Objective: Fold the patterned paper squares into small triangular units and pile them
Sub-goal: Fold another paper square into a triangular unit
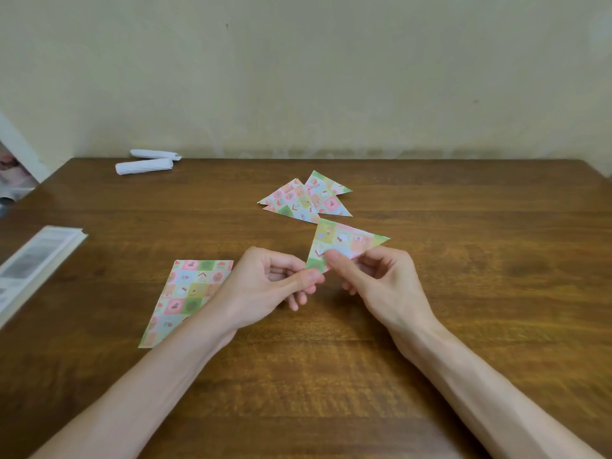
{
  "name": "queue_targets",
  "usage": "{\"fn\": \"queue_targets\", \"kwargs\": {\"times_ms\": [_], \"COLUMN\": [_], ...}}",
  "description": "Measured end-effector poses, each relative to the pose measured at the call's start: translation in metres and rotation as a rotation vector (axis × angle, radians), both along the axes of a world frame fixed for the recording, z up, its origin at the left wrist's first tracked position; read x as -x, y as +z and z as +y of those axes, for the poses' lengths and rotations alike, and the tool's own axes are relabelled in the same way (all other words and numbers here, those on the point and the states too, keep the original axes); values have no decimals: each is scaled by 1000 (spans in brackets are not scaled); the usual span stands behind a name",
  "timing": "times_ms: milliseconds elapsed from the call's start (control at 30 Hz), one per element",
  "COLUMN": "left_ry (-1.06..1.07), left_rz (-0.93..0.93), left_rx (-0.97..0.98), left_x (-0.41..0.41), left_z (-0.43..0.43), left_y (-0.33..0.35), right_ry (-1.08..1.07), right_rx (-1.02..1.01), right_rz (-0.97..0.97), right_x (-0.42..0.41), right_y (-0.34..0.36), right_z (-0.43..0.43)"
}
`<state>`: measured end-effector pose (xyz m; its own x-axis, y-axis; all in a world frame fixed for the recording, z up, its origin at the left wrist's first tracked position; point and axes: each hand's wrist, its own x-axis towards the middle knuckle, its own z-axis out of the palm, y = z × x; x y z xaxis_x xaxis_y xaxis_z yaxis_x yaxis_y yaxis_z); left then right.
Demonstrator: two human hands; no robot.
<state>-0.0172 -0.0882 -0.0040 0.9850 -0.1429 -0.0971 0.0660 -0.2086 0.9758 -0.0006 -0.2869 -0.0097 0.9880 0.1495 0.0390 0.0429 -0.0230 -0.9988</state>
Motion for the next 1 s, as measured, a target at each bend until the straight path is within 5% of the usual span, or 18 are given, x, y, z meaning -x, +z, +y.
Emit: {"fn": "queue_targets", "kwargs": {"times_ms": [233, 633, 1000], "left_ry": [20, 118, 293], "left_rz": [-4, -130, -162], "left_rx": [7, -385, -332], "left_x": [-2, -16, -28], "left_z": [4, 26, 30], "left_y": [-2, -3, -5], "right_ry": [7, -90, -15], "right_rx": [-18, 184, 385], "right_rz": [13, -35, -33], "right_x": [-4, -19, -38], "right_y": [3, -2, 0], "right_z": [-4, -14, -17]}}
